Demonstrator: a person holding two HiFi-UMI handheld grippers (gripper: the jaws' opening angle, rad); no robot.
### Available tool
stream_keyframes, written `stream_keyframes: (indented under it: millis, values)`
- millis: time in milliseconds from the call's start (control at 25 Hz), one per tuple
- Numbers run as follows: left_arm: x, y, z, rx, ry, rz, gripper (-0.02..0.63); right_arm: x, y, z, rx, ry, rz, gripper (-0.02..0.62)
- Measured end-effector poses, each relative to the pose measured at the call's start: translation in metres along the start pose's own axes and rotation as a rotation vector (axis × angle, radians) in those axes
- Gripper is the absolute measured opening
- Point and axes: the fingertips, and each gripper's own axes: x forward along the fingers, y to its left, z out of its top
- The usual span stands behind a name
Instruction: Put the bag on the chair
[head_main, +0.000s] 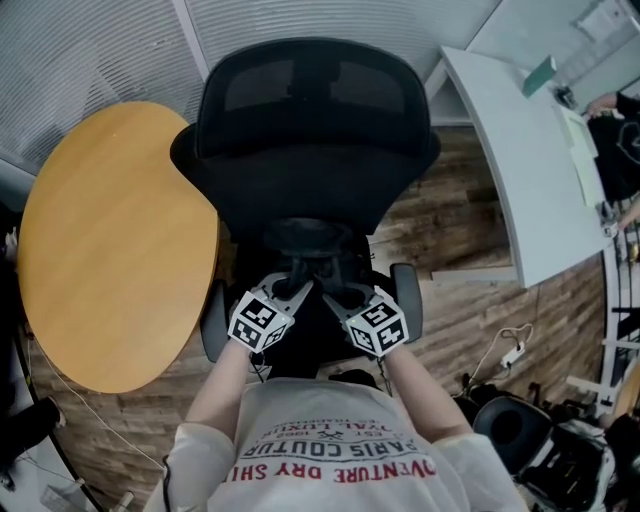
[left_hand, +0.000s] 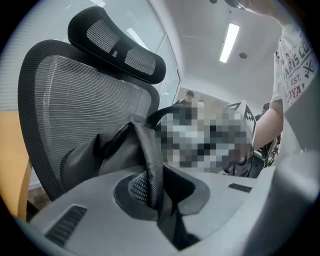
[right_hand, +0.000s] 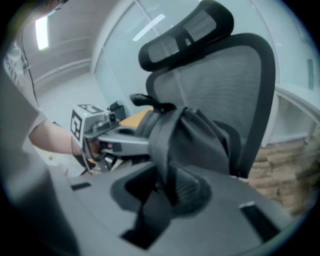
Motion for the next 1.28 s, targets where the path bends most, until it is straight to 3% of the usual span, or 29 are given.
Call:
stream_keyframes:
  millis: [200,280,360,440,680,840,880,1000,1280]
  values:
    - [0.007,0.007,-0.003,-0.051,0.0,0.017,0.053,0.011,-0.021,-0.006,0.04,0.027,-0.065,0.109]
    - [0.008,0.009,-0.003,-0.053,-0.004,0.059,0.114,0.013,-0.029,-0.005,0.04,0.025,-0.11,0.117]
    - [0.007,0.008,-0.004,-0.032,-0.007,0.089,0.215,0.012,-0.037,-0.006,0.025,0.027,-0.173,0.221]
    - [0.005,0.004,-0.004,-0.03,-0.011,0.086,0.241,0.007,-0.045,-0.004,0.009,0.005,-0.241,0.253]
    - [-0.005,0.001,0.007,-0.052,-0.056,0.086,0.247,-0.021,-0.056,0.015,0.019,-0.097,-0.376,0.273]
    - [-0.017,0.001,0.021,0.007,-0.086,0.132,0.219,-0.042,-0.041,0.037,0.01,-0.171,-0.347,0.272]
    - [-0.021,0.0,0.029,0.023,-0.1,0.141,0.176,-0.047,-0.038,0.043,-0.003,-0.188,-0.344,0.265]
    - [-0.032,-0.008,0.054,0.108,-0.137,0.156,0.071,-0.064,-0.033,0.063,-0.031,-0.248,-0.378,0.08]
    - [-0.067,-0.048,0.116,0.285,-0.252,0.131,0.04,-0.095,0.018,0.117,-0.155,-0.416,-0.31,0.037]
